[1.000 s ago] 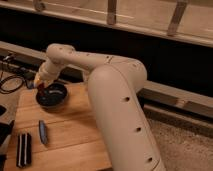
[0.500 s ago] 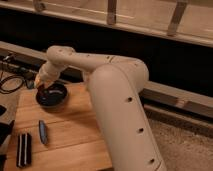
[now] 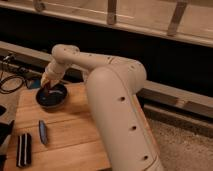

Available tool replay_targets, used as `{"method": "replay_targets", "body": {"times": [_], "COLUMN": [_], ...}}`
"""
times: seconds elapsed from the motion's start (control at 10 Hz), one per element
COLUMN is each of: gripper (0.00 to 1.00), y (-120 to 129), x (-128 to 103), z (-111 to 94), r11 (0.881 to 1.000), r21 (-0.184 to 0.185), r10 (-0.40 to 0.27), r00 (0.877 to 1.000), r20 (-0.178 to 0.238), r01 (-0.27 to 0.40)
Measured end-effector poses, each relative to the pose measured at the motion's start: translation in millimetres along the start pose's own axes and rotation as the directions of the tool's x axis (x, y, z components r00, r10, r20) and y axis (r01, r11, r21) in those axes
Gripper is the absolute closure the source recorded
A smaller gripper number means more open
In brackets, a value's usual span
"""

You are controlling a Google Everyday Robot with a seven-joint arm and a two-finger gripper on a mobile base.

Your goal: Place the pepper in the ceramic bowl

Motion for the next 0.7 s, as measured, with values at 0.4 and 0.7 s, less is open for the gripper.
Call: {"method": "replay_targets", "body": {"times": [0.4, 0.7], "gripper": [0.48, 0.21], "y": [1, 2], "x": [-8, -12], "z": [7, 10], "r11": [1.000, 1.000], "r21": [-0.023, -0.017], "r10": [0.004, 0.007], "r00": [0.999, 0.998], "r20": [0.044, 0.062], "r01": [-0.003, -0.006]}}
